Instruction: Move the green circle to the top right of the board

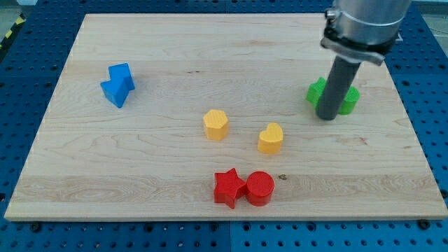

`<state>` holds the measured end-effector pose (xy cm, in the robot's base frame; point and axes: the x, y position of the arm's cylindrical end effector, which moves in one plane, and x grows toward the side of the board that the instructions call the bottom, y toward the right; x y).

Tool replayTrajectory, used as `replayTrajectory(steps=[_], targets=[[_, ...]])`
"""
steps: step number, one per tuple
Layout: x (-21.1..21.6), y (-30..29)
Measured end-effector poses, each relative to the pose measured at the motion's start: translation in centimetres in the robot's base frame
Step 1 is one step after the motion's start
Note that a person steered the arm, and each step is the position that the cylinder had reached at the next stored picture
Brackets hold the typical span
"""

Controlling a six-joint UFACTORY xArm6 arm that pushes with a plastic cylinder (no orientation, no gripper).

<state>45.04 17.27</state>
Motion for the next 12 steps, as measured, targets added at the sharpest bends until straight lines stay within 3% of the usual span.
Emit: replayTrajectory(steps=[1, 2, 3, 6, 7, 9, 12], targets=[[-4.9, 1.7], [-5.5, 1.7], [-2.1, 2.0], [0.9, 6.6], [0.8, 8.7], [-4.8, 6.1], [-2.2, 9.2]])
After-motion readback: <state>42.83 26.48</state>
